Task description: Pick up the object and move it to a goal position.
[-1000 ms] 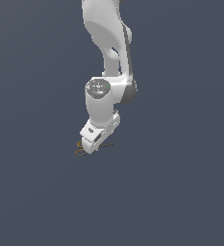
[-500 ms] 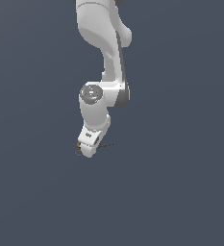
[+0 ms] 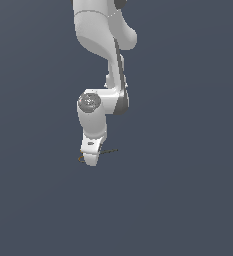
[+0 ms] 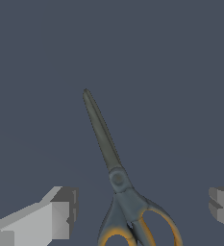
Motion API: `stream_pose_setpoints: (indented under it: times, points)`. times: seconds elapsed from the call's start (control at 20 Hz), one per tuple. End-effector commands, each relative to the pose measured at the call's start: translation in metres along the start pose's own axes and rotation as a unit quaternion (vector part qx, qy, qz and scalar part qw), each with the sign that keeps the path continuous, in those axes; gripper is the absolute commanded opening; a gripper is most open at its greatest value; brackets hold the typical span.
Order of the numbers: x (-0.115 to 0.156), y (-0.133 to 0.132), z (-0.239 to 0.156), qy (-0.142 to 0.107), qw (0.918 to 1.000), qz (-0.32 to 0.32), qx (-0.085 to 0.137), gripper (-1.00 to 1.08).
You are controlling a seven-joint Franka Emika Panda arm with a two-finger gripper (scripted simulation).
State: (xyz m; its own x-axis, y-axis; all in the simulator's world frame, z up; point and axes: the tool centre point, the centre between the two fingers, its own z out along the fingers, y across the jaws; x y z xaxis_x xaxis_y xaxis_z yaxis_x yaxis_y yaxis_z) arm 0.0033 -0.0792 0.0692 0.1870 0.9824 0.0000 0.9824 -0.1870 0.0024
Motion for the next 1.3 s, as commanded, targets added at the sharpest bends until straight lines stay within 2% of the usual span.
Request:
stream_pose_setpoints:
  times: [0.0,0.4,0.8,1.25]
  points:
    - [-0.004,0.0,0.004,0.0,0.9997,-0.023,0.0,1.0]
    - [-0.011,-0.001,0.01,0.0,0.998,-0.064,0.001,1.0]
    - [-0.012,-0.001,0.014,0.0,0.9978,-0.067,0.001,1.0]
    - [-0.012,-0.002,0.054,0.0,0.9976,-0.069,0.001,1.0]
